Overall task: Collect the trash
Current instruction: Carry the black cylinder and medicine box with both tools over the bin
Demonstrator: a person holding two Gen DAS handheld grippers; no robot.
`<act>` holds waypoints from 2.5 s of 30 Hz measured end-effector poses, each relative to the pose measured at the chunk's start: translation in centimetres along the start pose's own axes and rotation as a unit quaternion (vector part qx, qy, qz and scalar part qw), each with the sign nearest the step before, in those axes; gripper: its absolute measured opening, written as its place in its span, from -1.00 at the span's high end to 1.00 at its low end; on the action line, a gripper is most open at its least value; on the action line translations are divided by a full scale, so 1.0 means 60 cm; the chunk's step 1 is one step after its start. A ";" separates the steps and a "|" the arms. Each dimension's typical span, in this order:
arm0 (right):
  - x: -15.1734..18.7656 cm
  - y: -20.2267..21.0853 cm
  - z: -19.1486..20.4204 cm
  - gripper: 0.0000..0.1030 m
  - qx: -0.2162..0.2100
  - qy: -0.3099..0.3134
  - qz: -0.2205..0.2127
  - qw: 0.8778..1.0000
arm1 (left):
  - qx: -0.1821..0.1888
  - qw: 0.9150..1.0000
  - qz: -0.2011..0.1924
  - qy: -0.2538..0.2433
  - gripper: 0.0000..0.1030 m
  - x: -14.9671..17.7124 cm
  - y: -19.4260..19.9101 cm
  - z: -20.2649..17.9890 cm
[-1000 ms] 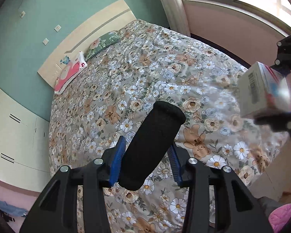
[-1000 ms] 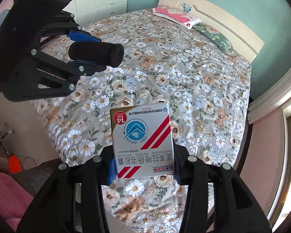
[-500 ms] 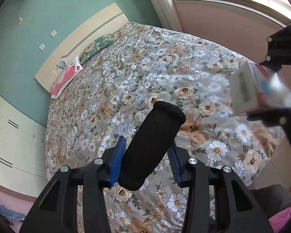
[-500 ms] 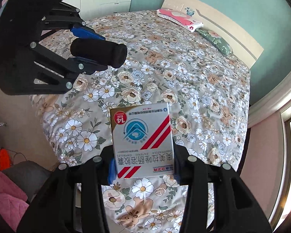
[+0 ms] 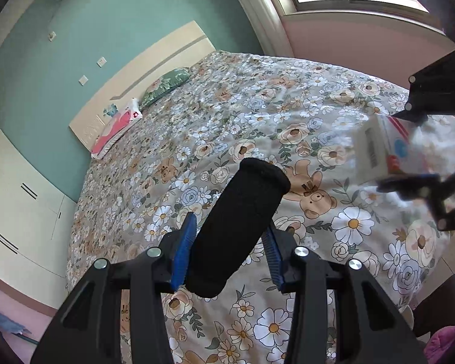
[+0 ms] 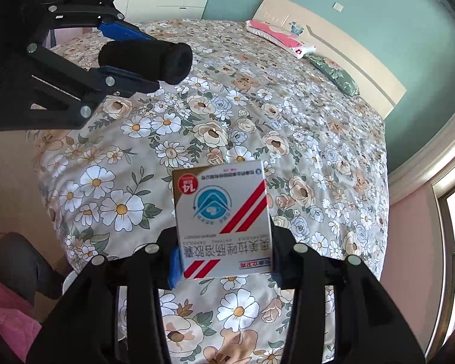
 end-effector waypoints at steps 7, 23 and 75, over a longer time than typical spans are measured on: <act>0.023 0.139 0.071 0.12 0.002 -0.005 -0.033 0.999 | -0.022 0.999 -0.009 0.026 0.12 0.052 0.141 -0.002; 0.103 0.453 0.278 0.12 0.012 0.053 -0.087 0.995 | -0.048 0.998 -0.040 0.018 0.12 0.184 0.421 -0.114; 0.590 -0.177 0.524 0.12 -0.184 -0.094 0.206 0.956 | 0.140 0.952 0.260 0.084 0.12 0.657 -0.087 -0.520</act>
Point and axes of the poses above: each gripper's, at about its wrist camera, not at the fingertips, and y roughly against the way its jaws point, z to its left, x to its underside, the point moved 9 cm from there along -y, roughly the way its jaws point
